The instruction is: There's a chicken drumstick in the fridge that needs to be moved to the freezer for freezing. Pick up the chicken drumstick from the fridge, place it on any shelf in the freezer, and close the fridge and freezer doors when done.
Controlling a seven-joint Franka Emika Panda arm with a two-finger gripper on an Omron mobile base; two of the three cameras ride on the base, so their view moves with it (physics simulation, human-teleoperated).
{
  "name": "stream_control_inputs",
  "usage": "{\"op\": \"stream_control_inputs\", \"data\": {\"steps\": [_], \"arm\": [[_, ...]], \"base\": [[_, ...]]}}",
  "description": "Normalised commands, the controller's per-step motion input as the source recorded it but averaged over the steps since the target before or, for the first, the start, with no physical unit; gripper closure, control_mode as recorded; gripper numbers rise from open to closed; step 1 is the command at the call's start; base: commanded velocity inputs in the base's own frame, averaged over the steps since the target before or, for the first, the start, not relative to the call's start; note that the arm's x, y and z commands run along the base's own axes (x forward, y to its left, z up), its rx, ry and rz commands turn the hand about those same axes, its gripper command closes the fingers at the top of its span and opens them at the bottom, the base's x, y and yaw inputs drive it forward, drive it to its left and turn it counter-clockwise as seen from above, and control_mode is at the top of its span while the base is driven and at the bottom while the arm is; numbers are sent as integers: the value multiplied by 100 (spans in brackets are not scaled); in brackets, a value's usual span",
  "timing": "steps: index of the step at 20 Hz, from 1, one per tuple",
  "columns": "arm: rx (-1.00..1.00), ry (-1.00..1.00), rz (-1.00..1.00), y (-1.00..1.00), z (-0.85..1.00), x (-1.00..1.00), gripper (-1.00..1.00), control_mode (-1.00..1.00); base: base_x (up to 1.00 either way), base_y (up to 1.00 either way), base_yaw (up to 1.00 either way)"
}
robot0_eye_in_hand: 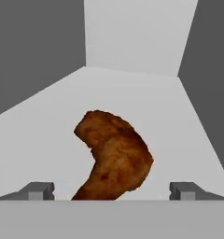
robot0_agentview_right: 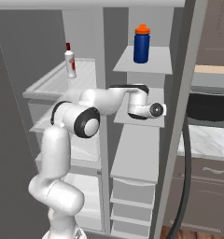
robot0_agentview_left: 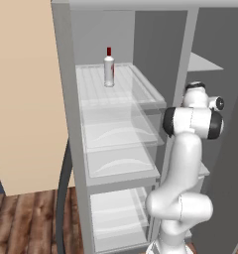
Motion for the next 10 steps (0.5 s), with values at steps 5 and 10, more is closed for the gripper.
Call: {"op": "stream_control_inputs", "data": {"steps": [5, 10], "arm": [[-4, -3, 0, 42, 6, -66, -100, -100], [-1, -1, -1, 15, 51, -56, -100, -100]], "base": [[0, 0, 0], [0, 0, 0]]}}
